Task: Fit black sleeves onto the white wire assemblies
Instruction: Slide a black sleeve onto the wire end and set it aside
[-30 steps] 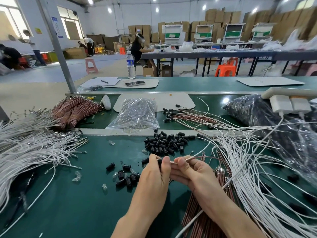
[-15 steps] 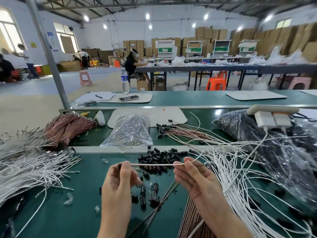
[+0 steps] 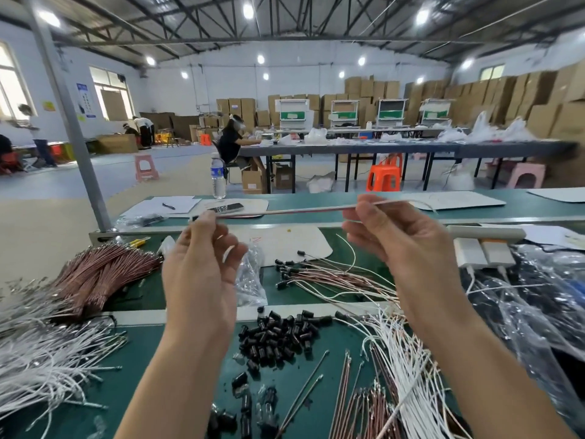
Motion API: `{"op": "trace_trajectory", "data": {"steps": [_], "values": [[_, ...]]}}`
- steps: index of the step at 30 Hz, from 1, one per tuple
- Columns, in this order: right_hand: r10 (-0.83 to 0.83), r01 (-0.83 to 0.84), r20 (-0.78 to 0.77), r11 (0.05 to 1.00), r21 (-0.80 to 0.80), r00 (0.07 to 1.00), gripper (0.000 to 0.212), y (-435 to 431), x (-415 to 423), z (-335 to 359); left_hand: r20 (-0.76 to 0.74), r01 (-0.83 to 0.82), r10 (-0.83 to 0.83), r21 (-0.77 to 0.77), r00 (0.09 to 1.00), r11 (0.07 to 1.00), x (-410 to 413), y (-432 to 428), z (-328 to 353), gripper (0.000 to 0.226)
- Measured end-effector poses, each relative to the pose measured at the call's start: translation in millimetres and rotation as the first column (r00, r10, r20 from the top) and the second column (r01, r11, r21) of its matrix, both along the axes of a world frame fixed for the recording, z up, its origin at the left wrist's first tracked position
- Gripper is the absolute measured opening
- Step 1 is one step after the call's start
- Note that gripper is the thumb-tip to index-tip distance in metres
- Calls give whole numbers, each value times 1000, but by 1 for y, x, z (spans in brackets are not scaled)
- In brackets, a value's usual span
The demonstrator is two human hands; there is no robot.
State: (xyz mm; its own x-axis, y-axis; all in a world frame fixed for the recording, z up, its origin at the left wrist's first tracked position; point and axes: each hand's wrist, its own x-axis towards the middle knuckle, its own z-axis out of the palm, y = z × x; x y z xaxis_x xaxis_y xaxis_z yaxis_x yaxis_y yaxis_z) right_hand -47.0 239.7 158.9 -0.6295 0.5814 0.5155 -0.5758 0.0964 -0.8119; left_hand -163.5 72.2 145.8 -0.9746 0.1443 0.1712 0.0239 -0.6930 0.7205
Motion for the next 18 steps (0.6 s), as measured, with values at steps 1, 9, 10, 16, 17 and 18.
{"op": "trace_trajectory", "data": {"steps": [1,9,10,16,17,18], "values": [[-41,41,-6,998,42,999,18,8,-5,8,-3,13,-13,2,1000,1000,-8,9,8,12],[83,15,749,992,-122,657,58,97,-47,-60,207,261,-169,-590,964,764,-67,81,-26,24],[47,17,811,997,-70,584,54,98,-41,-84,222,280,-174,-678,959,680,-67,77,-42,21],[-375,17,664,878,479,647,38,68,-1,-147,-118,-142,-520,-990,846,-8,-21,34,-103,24],[-411,-23,637,829,559,652,39,61,2,-149,-126,-227,-586,-969,801,-102,-10,29,-110,26],[-440,-59,612,780,623,657,40,54,6,-151,-138,-314,-630,-933,764,-176,1,25,-116,27]]}}
